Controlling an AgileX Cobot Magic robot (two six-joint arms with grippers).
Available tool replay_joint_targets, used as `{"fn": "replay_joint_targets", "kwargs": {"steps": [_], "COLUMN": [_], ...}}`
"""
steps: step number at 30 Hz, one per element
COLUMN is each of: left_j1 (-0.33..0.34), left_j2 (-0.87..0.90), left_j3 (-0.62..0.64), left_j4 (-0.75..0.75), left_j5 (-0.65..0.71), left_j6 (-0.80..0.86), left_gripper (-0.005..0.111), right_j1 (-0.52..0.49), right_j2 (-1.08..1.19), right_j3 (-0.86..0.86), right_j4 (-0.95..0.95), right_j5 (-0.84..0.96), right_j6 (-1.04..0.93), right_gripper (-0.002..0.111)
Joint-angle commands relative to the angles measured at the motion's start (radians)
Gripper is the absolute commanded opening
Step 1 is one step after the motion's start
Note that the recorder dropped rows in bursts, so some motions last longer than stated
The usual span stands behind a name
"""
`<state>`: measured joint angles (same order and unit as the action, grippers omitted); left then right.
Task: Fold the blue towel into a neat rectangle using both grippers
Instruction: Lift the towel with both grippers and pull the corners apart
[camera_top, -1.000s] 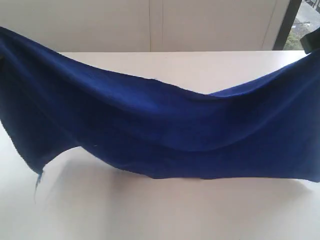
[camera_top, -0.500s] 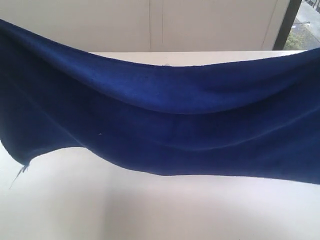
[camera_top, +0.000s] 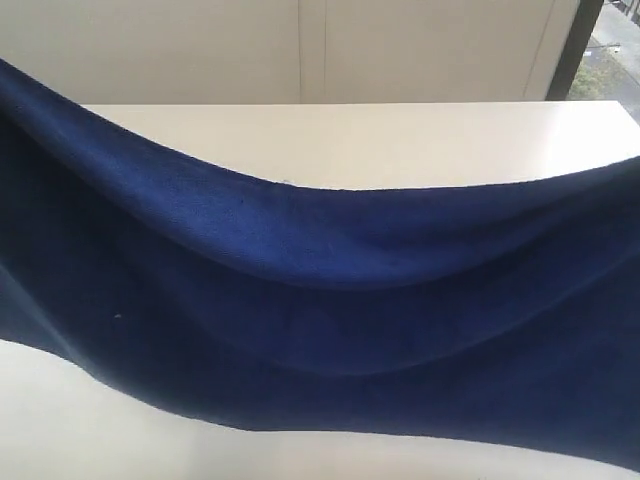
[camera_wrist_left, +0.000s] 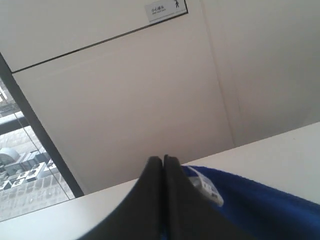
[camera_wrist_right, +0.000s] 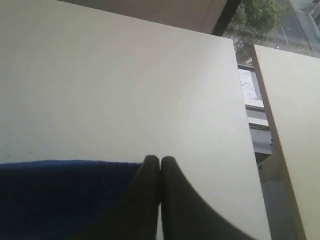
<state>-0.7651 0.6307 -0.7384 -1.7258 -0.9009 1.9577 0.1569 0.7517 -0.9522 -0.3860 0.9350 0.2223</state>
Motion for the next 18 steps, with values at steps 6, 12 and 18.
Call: {"fn": "replay_joint_targets", "kwargs": {"steps": [6, 12, 18], "left_j1": [-0.005, -0.005, -0.005], "left_j2": [0.000, -0.002, -0.014], "left_j3": [-0.002, -0.002, -0.005], "left_j4": [-0.019, -0.019, -0.019], "left_j5": [-0.108, -0.111, -0.295], "left_j6": [0.161, 0.161, 0.161], "left_gripper": [0.000, 0.000, 0.000], "right_j1": [-0.008, -0.008, -0.008], "right_j2": [0.021, 0.044, -0.037], "right_j3": [0.014, 0.014, 0.014], "right_j4": [0.011, 0.011, 0.011], "right_j5": [-0.091, -0.117, -0.033], "right_j6": [0.013, 0.013, 0.020], "right_gripper": [0.000, 0.000, 0.000]}}
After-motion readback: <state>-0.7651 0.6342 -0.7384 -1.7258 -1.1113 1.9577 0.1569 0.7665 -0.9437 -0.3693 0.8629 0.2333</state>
